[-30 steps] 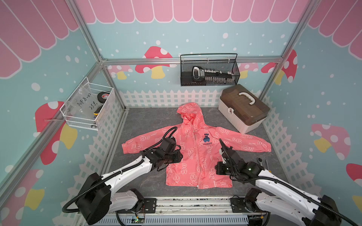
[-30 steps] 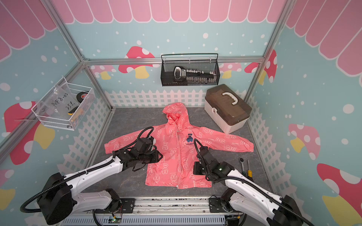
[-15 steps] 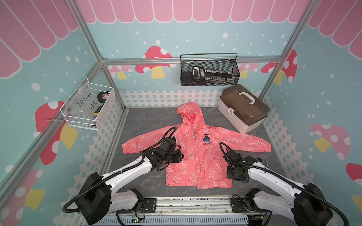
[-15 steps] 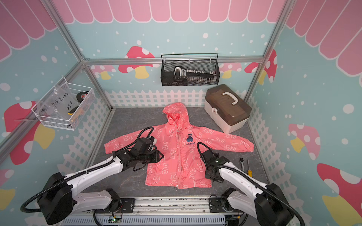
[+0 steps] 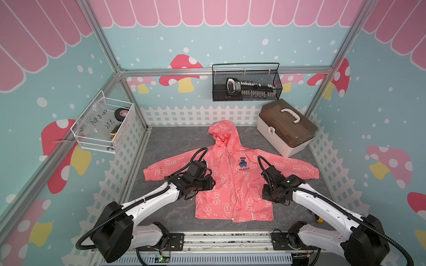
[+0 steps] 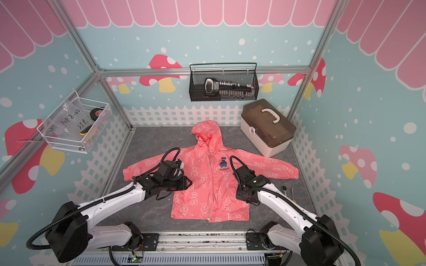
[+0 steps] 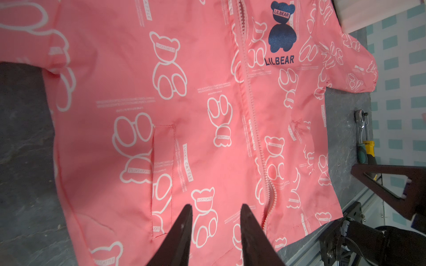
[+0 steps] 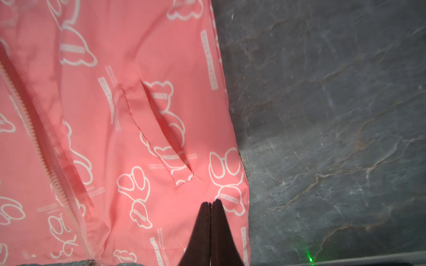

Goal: Unzip the jacket
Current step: Smooth out the jacket at the center of the board.

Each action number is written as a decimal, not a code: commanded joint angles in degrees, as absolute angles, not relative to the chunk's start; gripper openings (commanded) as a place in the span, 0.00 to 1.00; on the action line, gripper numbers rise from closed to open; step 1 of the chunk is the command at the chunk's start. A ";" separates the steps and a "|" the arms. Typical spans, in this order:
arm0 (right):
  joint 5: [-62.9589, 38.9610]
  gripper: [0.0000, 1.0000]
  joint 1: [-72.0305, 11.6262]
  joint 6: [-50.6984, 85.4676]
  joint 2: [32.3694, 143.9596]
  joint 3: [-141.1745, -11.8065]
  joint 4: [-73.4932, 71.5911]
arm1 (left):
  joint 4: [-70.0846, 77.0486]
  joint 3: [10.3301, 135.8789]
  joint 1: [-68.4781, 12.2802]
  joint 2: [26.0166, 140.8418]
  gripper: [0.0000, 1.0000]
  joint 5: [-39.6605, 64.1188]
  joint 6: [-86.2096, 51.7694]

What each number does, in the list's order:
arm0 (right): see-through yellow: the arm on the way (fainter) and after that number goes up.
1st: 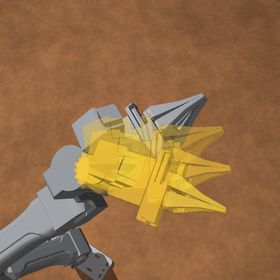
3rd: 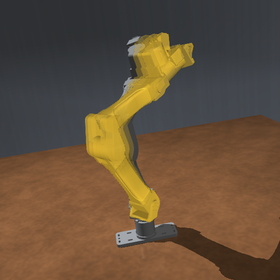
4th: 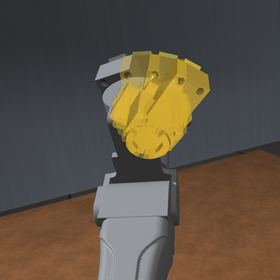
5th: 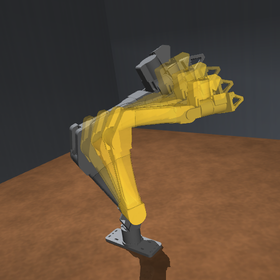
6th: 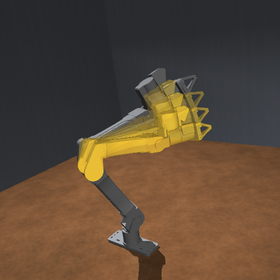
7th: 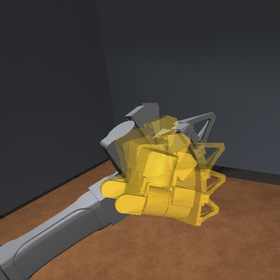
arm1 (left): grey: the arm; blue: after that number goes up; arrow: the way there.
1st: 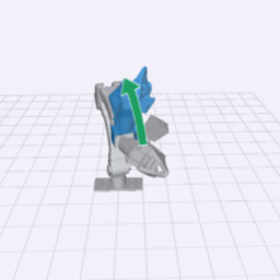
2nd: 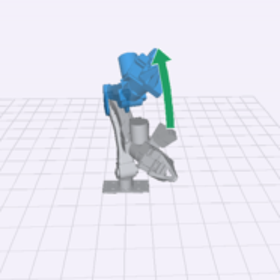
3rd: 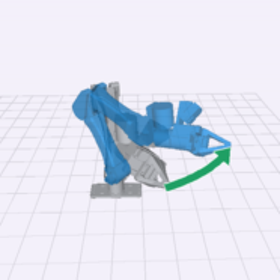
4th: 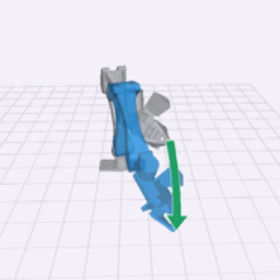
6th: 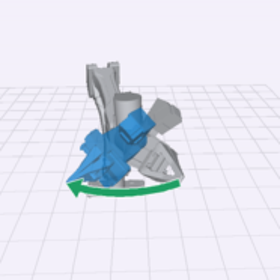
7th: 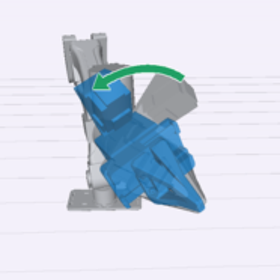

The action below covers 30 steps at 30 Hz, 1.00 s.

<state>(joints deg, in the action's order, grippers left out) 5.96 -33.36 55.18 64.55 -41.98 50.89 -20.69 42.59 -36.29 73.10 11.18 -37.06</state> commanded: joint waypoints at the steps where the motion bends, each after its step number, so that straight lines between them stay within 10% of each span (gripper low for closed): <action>1: 5.48 0.00 -34.80 58.89 64.43 -40.59 56.08 | -20.39 43.96 -35.37 73.99 0.37 12.68 -35.60; 30: 11.34 0.00 -44.65 72.87 71.10 -40.38 58.52 | -19.97 42.44 -30.04 73.39 0.36 15.75 -34.82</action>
<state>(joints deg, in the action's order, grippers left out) 5.58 -44.36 70.04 75.11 -36.77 55.09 -19.07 41.69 -30.39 74.70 16.84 -36.16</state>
